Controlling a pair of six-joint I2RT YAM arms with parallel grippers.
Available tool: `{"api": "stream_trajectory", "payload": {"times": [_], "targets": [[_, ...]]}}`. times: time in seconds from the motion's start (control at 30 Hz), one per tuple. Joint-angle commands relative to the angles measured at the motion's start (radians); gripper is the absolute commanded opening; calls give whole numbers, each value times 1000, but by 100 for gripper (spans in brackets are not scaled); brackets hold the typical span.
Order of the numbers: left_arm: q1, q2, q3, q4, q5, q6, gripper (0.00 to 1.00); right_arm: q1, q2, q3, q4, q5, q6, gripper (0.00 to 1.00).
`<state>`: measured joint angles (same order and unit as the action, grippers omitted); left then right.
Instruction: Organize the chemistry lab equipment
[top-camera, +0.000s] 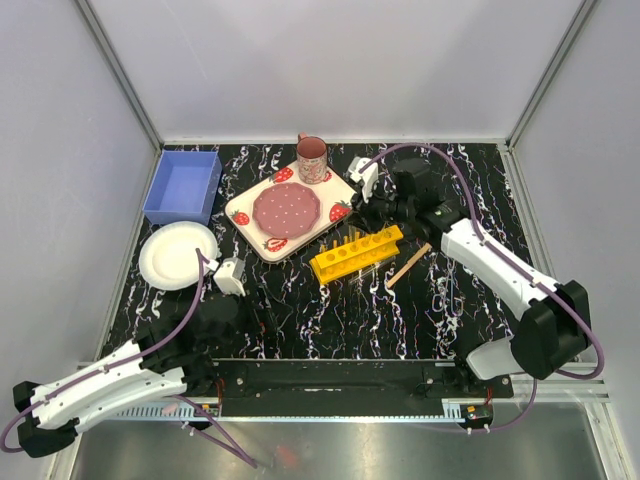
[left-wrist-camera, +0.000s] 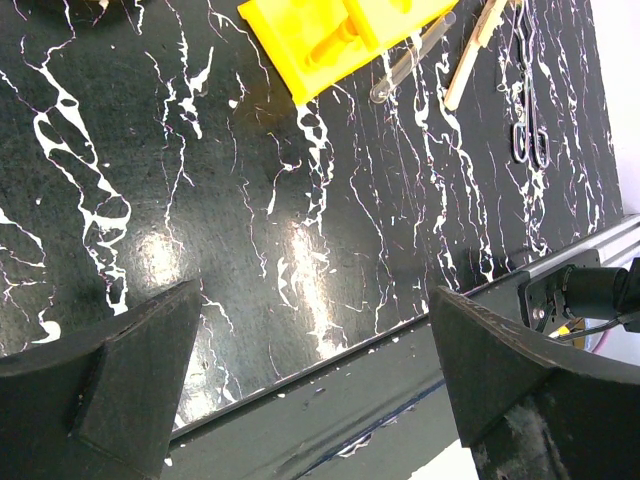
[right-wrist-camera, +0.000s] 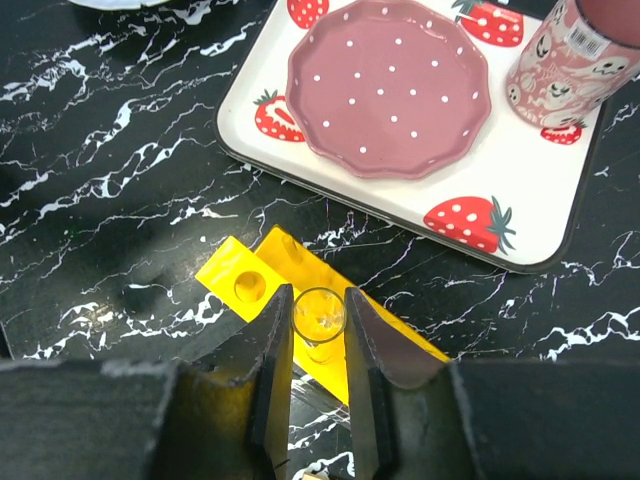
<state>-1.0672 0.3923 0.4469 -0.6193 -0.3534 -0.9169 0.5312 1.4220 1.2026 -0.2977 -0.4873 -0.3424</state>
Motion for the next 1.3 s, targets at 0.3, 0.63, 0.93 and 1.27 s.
{"api": "stream_trajectory", "payload": {"times": [0.3,0.63,0.93,1.27], "targets": [[3,3,-1,46,-10,0,99,10,-28,-118,183,-20,-30,22],[4,13,4,64,5,18,99,10,-40,-187,245,-62,-18,24],[4,20,-2,84,22,30,99,9,-61,-244,284,-73,-17,24],[3,29,-16,145,65,84,99,10,-90,-268,253,-93,-35,26]]}}
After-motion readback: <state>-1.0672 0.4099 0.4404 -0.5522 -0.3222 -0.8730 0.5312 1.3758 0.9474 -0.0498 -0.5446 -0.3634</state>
